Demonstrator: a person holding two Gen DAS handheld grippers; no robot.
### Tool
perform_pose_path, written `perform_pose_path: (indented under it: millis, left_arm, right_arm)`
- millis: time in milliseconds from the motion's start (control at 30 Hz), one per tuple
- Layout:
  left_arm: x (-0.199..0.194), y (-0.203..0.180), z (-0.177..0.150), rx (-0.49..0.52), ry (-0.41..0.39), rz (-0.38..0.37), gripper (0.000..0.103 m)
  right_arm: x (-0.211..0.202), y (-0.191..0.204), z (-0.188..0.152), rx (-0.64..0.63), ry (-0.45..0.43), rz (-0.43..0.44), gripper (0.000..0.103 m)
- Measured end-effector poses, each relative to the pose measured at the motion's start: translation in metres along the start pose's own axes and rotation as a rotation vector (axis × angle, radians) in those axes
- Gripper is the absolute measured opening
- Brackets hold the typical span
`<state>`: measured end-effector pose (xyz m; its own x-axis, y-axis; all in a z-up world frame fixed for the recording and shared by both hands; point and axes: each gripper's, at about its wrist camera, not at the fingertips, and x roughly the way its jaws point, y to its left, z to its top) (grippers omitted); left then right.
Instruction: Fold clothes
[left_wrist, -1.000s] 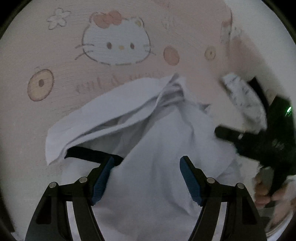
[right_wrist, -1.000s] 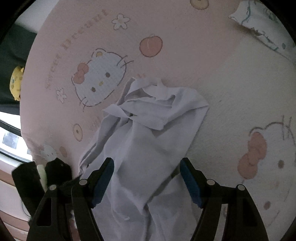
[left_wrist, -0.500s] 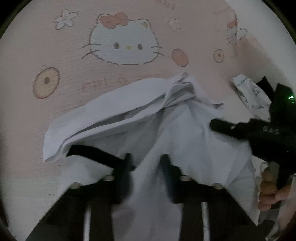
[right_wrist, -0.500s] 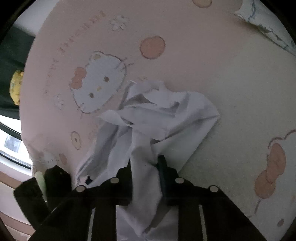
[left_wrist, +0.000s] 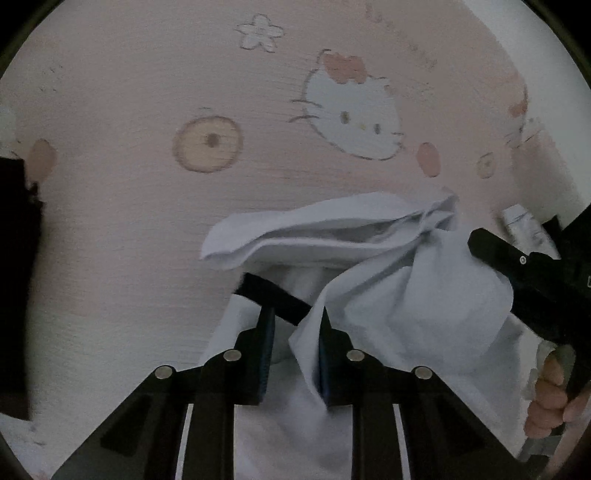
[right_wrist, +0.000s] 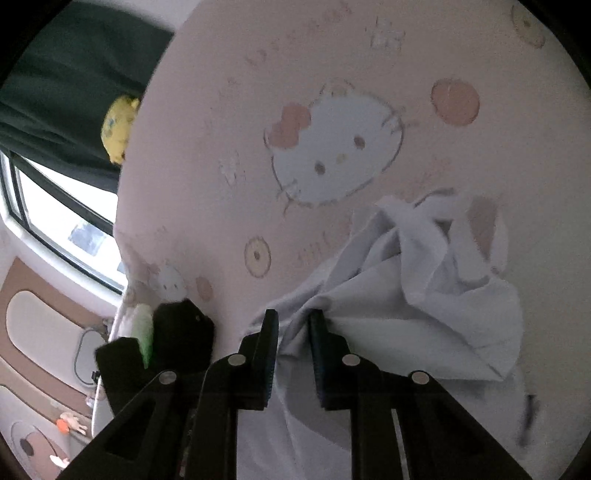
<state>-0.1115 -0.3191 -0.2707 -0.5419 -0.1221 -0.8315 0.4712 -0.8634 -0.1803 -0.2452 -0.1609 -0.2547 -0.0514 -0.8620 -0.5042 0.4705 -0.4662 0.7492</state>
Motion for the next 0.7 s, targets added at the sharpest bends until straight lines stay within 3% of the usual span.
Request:
perform_pose_path:
  millis: [167, 400, 533, 667, 700]
  left_arm:
    - [-0.002, 0.02, -0.005, 0.007, 0.027, 0.098, 0.019]
    - [-0.003, 0.053, -0.021, -0.059, 0.098, 0.128, 0.019]
    - [-0.006, 0.058, -0.026, -0.049, 0.097, 0.14, 0.02]
    - [-0.022, 0.063, -0.023, -0.131, 0.027, 0.032, 0.019]
    - [-0.028, 0.064, -0.023, -0.152, 0.004, -0.011, 0.019]
  right_arm:
    - [0.031, 0.002, -0.01, -0.008, 0.076, -0.05, 0.016]
    - [0.078, 0.001, -0.03, -0.042, 0.24, -0.213, 0.016]
    - [0.083, 0.006, -0.036, -0.086, 0.237, -0.229, 0.016]
    - [0.074, 0.007, -0.039, -0.103, 0.203, -0.225, 0.017]
    - [0.068, 0.008, -0.039, -0.103, 0.186, -0.219, 0.025]
